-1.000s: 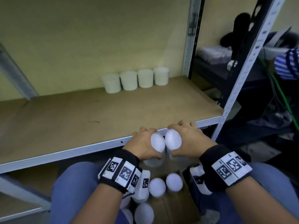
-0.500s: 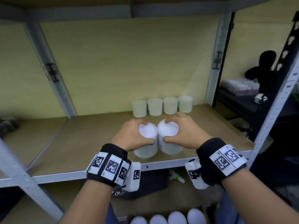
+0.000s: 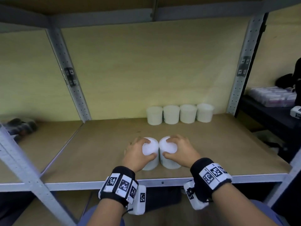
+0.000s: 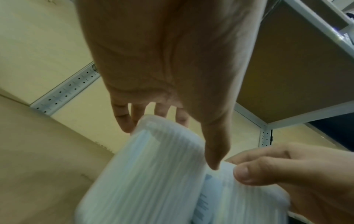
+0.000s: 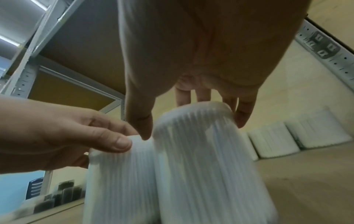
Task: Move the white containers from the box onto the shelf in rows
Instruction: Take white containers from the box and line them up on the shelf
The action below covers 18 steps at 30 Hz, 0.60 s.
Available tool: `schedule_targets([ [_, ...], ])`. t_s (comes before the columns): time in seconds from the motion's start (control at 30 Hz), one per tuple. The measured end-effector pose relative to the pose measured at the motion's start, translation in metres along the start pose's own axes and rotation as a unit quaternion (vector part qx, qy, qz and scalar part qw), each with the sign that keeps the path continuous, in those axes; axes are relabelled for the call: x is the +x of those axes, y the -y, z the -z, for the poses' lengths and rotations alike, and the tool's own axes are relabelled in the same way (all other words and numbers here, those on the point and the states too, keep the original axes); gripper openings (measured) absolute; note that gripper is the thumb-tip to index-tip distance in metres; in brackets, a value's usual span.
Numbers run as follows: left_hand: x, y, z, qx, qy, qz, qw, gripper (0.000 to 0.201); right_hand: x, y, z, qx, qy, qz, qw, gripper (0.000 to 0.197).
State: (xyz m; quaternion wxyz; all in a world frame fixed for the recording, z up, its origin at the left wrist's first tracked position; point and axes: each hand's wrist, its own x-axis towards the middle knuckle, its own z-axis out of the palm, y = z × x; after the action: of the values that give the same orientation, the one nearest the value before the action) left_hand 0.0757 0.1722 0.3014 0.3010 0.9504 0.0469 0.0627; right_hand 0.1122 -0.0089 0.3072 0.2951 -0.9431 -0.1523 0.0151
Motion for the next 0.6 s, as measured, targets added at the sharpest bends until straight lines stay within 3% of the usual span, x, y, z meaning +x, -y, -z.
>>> schedule_targets([
  [0.2, -0.005, 0.007, 0.002, -0.051, 0.015, -0.02, 0.998, 0.046, -0.008, 0.001, 0.001, -0.045, -0.032, 0.023, 0.998, 0.055],
  [0.3, -0.013, 0.007, 0.005, -0.032, -0.038, -0.039, 0.998, 0.038, -0.014, 0.005, 0.004, -0.053, -0.069, 0.032, 0.996, 0.044],
  [0.43, -0.024, 0.004, 0.001, 0.011, -0.094, -0.089, 0.991, 0.025, -0.017, 0.003, 0.005, -0.049, -0.054, 0.035, 0.997, 0.02],
  [0.6, -0.03, 0.012, -0.009, 0.031, -0.106, -0.118, 0.987, 0.022, -0.022, 0.0, 0.005, -0.067, -0.032, 0.077, 0.994, 0.022],
])
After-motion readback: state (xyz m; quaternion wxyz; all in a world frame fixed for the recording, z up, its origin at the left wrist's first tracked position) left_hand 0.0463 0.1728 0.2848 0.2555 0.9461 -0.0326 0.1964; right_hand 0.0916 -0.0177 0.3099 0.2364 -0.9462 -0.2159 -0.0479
